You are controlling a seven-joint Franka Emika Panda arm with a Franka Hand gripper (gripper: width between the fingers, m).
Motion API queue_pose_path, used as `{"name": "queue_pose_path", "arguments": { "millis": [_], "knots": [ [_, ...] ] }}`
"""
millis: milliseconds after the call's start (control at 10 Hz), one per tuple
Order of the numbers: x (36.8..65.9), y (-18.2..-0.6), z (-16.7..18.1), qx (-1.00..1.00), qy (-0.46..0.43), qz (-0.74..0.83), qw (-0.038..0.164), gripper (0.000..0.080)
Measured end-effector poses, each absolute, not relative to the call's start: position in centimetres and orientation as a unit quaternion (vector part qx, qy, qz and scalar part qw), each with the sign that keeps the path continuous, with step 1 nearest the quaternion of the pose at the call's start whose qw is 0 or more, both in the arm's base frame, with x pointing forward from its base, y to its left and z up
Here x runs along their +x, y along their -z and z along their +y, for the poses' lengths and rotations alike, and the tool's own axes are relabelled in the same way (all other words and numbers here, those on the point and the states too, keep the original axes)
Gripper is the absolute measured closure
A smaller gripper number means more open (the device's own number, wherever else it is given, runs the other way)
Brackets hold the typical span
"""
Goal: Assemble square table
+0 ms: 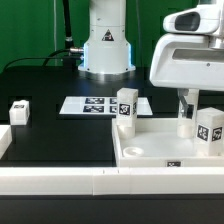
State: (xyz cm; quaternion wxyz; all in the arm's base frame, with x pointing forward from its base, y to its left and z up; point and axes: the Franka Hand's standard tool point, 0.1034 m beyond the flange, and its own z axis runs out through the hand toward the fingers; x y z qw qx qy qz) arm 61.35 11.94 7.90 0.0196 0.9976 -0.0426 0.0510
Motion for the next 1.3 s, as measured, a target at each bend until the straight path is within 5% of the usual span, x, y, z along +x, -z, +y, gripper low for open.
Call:
{"name": "queue_pose_path", "arguments": {
  "millis": [600, 700, 800, 900, 1300],
  "knots": [
    [61.56, -8.07, 11.39, 0.994, -0.05, 0.09, 0.032, 0.0198],
    [61.55, -8.04, 11.39, 0.994, -0.049, 0.087, 0.032, 0.0372],
    [61.56, -8.04, 11.38, 0.994, -0.049, 0.087, 0.032, 0.0372],
    [61.56, -8.04, 11.38, 0.995, -0.05, 0.083, 0.032, 0.0513],
    [61.6, -8.03, 11.06, 0.998, -0.052, -0.036, 0.021, 0.0513]
  ]
}}
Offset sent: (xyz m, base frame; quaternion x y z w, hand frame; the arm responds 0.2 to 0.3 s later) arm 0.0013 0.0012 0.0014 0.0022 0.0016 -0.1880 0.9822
